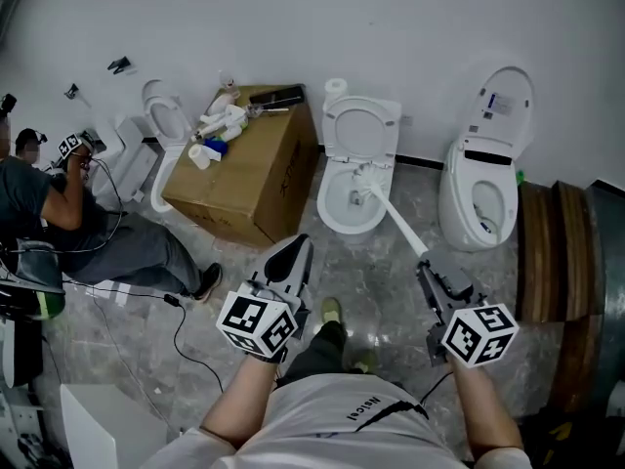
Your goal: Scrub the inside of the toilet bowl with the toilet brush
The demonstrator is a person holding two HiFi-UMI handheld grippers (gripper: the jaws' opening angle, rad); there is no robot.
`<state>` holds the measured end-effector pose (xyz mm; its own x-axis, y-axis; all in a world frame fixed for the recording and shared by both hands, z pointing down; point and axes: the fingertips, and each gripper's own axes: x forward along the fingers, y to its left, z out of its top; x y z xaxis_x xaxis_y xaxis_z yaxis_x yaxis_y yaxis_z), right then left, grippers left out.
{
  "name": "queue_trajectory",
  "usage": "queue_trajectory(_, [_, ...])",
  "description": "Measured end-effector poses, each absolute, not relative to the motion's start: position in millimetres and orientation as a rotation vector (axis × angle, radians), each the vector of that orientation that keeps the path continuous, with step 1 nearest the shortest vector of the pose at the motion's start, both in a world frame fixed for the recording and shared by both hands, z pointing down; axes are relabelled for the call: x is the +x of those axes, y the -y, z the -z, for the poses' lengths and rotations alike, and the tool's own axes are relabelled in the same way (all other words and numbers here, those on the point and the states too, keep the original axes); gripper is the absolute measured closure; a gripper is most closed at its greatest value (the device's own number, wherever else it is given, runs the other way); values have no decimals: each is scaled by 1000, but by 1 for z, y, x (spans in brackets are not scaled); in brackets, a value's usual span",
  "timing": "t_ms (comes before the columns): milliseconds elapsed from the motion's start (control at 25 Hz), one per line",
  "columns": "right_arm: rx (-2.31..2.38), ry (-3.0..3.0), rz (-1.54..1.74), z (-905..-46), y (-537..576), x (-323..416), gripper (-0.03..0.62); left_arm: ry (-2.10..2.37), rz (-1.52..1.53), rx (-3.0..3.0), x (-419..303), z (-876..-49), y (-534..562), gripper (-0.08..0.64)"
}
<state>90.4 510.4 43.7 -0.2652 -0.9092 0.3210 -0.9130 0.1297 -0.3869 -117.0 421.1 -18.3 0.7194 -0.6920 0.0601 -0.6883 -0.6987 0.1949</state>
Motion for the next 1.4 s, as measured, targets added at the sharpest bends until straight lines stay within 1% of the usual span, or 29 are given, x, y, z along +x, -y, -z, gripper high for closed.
queue_trajectory(360, [1842, 2288, -930, -81, -417, 86, 436, 1068, 3, 2715, -107, -12, -317, 552])
queue_trajectory(680, [1817, 2177, -1170, -131, -300, 73, 436, 986, -44, 2744, -108, -50, -182, 552])
queue_trajectory(840, [1828, 2125, -1309, -159, -259, 69, 436, 903, -65, 2763, -107, -75, -132, 552])
queue_trajectory(1160, [1809, 1986, -1480, -214, -208, 82, 437, 839, -131, 2741, -93, -133, -63, 552])
queue_trajectory(1400, [1746, 1925, -1586, -288, -162, 95, 436, 885, -173, 2685, -84, -182, -26, 552])
